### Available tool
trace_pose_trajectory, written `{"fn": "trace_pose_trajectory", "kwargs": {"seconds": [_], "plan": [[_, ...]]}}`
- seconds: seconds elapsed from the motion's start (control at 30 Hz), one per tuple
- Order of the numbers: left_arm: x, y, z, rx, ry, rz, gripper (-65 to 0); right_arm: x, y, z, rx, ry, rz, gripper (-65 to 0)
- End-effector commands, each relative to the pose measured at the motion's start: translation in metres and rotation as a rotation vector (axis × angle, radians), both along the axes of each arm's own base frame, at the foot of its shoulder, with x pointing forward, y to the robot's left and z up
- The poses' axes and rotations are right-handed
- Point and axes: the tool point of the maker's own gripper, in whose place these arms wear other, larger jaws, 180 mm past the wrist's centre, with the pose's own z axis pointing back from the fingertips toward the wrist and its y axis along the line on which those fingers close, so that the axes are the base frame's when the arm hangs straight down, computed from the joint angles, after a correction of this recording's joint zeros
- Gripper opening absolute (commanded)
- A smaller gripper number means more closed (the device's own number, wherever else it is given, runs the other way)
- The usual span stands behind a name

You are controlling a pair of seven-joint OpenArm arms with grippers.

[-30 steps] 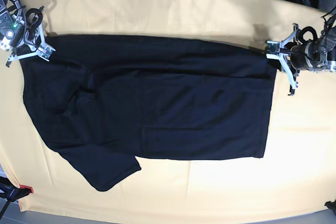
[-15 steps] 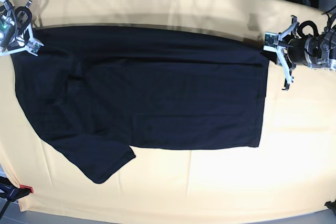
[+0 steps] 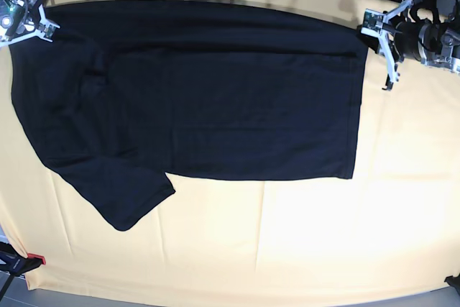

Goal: Fold the T-shirt properly
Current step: 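Lift the shirt with both grippers and pull it toward the robot, then open both grippers, release the shirt and raise them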

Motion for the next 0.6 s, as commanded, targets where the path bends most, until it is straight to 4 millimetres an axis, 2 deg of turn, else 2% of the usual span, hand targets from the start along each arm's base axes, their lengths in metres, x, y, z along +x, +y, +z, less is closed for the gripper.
{"fn": "trace_pose_trajectory", "kwargs": {"seconds": [0.0, 0.17, 0.27, 0.43, 0.57], "plan": [[0.003, 0.007, 0.006, 0.033, -0.017, -0.015, -65.0, 0.003, -0.019, 0.014, -0.088, 0.009, 0.024, -65.0], [0.000, 0.005, 0.007, 0.028, -0.012, -0.022, -65.0, -0.011, -0.023, 0.014, -0.104, 0.057, 0.037, -65.0], [-0.010, 0.001, 0.005, 0.006, 0.032, -0.005, -65.0, -0.017, -0.023, 0.013, -0.103, 0.074, 0.038, -65.0], [-0.032, 0.001, -0.004, 0.005, 0.105, 0.000, -65.0, -0.017, -0.023, 0.013, -0.100, 0.073, 0.039, -65.0], [-0.035, 0.001, -0.004, 0.005, 0.113, 0.000, -65.0, -0.015, -0.023, 0.013, -0.108, 0.052, 0.018, -65.0]]}}
